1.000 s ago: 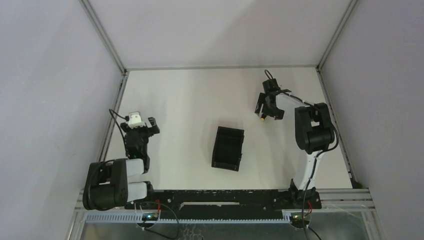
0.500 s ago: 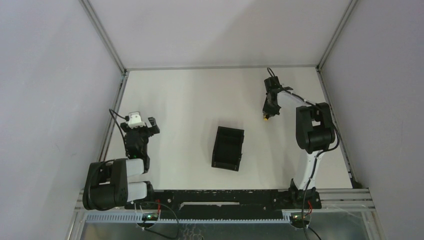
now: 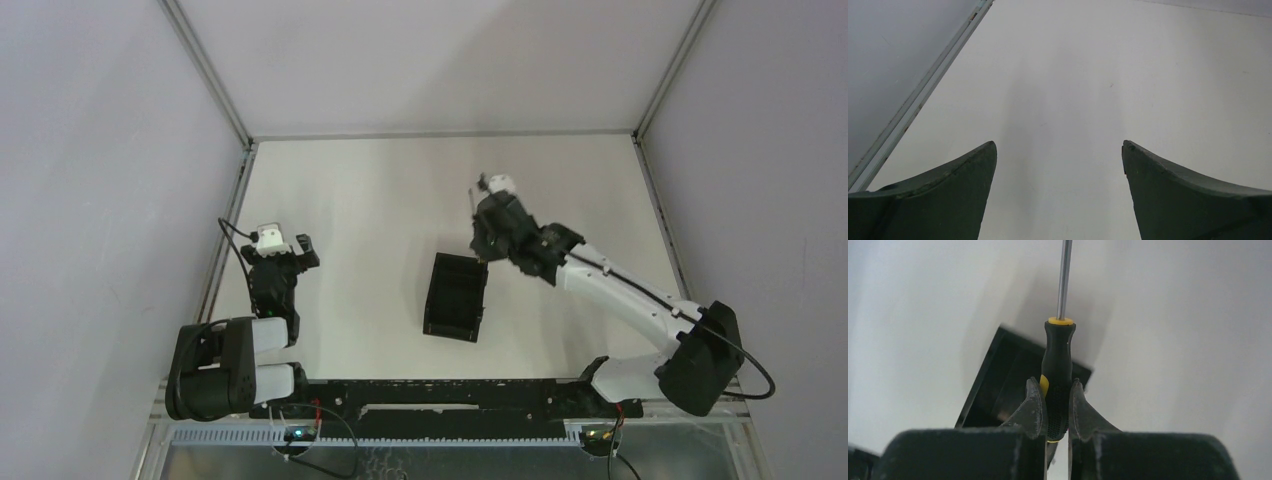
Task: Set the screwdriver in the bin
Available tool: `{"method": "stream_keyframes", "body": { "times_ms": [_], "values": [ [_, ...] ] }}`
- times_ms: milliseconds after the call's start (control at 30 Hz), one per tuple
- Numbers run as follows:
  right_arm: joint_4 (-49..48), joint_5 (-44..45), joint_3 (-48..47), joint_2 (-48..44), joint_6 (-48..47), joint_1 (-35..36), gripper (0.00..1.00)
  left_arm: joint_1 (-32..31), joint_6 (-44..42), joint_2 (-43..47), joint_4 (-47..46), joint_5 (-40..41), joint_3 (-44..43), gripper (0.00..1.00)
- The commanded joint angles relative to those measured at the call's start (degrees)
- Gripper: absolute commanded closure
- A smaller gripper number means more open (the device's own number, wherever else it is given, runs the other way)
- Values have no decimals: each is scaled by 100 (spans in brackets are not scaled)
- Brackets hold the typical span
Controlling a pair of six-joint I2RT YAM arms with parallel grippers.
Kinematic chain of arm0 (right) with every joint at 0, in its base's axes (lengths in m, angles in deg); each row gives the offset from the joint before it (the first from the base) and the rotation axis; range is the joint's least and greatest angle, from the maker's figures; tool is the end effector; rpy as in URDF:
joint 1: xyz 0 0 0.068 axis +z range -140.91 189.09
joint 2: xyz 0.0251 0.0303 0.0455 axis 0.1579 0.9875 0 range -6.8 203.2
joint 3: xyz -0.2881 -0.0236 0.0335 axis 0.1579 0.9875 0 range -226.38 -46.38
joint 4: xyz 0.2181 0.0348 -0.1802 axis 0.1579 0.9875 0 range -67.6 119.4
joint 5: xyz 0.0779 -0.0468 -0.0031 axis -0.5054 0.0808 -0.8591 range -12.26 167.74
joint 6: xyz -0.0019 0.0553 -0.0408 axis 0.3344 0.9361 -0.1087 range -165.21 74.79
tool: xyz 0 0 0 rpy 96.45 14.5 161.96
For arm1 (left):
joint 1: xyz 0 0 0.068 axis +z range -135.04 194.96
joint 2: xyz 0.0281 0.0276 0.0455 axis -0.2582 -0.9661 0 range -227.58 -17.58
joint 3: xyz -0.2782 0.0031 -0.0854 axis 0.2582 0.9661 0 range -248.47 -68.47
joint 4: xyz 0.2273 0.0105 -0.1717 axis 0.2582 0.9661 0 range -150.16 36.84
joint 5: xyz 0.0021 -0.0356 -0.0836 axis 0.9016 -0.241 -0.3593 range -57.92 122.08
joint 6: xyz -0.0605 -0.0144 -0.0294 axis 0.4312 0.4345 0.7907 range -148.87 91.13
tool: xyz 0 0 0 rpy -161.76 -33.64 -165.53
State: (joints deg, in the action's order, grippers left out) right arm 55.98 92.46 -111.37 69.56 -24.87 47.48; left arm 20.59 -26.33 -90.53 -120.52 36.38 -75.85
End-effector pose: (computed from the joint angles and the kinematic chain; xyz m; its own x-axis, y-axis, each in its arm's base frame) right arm 0.2598 0.1879 0.3036 -0.6790 -0.1093 -0.7260 -0.2386 0.9680 0.0775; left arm 0.2308 0.0270 0.1510 -0.0828 -0.0526 -0.9952 -0.1759 0.9837 -0.0374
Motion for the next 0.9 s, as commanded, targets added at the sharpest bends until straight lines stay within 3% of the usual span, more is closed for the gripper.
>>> {"method": "stream_keyframes", "body": {
  "times_ms": [0, 100, 333, 867],
  "values": [
    [171, 588, 456, -170, 393, 997, 100, -18, -88, 87, -205, 19, -269, 0],
    [331, 964, 563, -136, 794, 1486, 100, -18, -88, 88, -204, 18, -270, 0],
    [-41, 1119, 981, -9, 784, 2385, 100, -18, -88, 88, -207, 18, -270, 0],
    [-641, 867, 1476, 428, 1229, 2586, 94, -18, -88, 89, -205, 19, -267, 0]
  ]
}}
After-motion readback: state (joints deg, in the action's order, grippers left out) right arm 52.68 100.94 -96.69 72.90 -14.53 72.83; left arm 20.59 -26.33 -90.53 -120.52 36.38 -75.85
